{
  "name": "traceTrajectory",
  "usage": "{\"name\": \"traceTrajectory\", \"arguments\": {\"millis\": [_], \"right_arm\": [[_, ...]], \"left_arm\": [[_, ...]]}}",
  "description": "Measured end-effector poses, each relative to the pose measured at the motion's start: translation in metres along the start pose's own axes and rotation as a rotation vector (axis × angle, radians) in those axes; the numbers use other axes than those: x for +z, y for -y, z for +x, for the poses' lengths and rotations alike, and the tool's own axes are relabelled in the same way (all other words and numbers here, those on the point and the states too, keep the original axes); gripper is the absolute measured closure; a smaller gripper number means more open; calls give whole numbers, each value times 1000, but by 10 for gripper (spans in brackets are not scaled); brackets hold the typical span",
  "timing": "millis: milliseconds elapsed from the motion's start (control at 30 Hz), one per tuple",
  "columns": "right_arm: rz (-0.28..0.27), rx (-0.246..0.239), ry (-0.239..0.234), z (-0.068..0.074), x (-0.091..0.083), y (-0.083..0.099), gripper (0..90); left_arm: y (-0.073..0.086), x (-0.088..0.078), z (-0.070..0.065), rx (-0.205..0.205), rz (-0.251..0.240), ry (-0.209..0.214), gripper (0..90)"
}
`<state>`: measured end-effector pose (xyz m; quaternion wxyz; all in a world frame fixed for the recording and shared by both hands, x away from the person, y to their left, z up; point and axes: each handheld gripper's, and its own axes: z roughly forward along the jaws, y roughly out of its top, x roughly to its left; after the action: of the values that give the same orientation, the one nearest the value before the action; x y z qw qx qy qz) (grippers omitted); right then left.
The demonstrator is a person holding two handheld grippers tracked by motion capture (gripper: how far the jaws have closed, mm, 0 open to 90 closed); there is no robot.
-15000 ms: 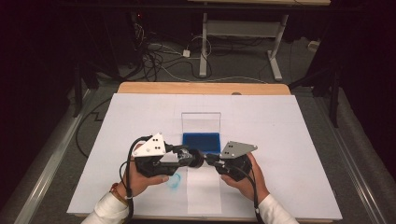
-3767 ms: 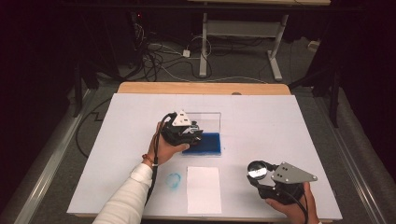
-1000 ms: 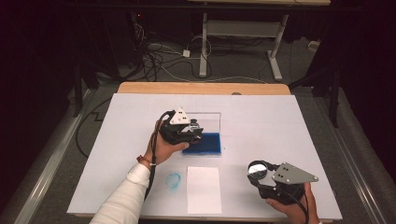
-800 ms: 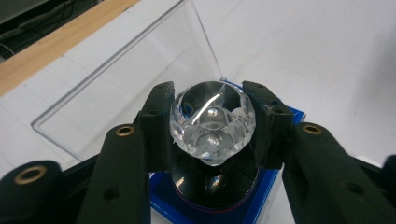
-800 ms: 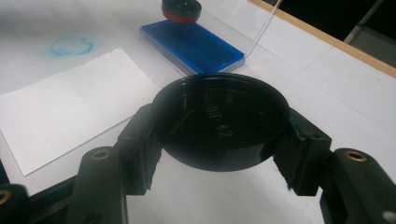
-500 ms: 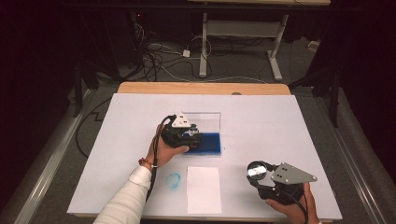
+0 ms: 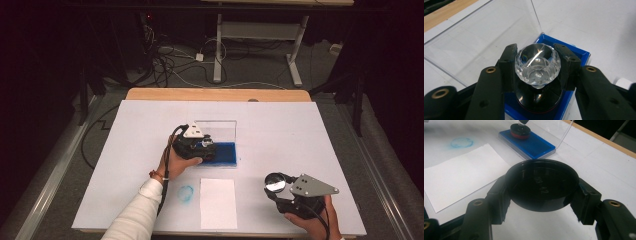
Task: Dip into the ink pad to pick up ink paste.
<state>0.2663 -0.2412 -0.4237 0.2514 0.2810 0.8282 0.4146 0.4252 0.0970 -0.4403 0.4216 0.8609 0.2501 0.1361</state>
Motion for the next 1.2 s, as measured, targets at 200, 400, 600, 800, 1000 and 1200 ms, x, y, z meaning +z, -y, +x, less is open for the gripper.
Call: {"name": "traceTrajectory", "arguments": {"millis": [200,400,600,800,1000,1200], "right_arm": [[2,-3,-2,1,0,0,391],[3,-5,-5,1,1,0,391],[4,-5,-2,2,1,0,391],[4,-5,-2,2,1,0,391],[4,-4,-2,1,1,0,391],[7,-6,-3,2,2,0,391]], "left_arm": [[3,2,-1,3,4,-4,549],[3,2,-1,6,5,-5,548],[5,0,-1,2,9,2,548],[4,-1,-1,0,19,1,548],[4,-2,1,-20,13,21,549],[4,-2,1,-30,18,31,549]]}}
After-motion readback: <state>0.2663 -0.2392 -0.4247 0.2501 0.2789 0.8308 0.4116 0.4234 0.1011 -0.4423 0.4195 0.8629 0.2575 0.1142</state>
